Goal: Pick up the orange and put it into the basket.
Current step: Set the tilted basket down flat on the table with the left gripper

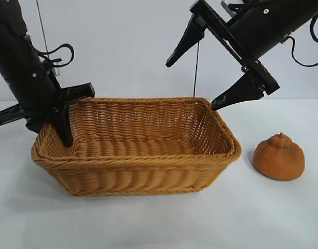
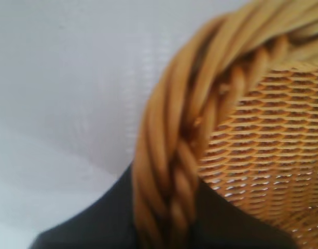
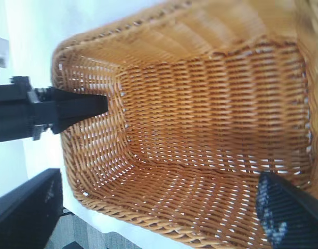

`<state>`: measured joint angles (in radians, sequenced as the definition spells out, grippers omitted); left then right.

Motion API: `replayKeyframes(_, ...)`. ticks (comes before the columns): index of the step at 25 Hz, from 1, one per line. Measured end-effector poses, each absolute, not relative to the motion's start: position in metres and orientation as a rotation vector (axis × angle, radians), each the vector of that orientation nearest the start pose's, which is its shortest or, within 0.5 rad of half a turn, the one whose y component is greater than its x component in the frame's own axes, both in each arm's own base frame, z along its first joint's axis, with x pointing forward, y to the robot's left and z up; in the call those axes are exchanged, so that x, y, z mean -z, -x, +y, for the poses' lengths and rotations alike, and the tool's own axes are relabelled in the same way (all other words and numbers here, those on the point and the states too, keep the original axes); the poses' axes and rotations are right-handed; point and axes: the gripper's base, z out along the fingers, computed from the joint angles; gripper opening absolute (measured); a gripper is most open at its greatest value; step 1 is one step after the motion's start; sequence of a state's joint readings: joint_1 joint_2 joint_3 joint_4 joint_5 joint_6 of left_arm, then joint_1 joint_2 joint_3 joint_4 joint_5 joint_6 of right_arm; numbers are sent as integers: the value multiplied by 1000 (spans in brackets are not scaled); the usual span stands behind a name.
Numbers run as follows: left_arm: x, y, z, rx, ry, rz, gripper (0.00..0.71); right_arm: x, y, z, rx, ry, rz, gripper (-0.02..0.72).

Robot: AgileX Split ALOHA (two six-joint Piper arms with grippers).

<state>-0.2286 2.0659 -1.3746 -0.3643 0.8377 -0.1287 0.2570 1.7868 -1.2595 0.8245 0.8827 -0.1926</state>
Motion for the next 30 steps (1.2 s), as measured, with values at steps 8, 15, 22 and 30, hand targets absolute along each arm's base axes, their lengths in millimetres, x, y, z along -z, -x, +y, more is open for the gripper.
replayKeyframes(8,-136,-388,-115,459,153,3013,86,-236,-341,143,-1010,-18,2757,694)
replayKeyframes(15,-136,-390,-115,457,152,2991,86,-236,-341,143,-1010,-18,2757,694)
replayKeyframes(22,-137,-392,-115,468,131,2972,343,-236,-341,143,-1009,-19,2757,694)
replayKeyframes(30,-144,-387,-116,484,114,3000,634,-236,-341,143,-1009,-19,2757,694)
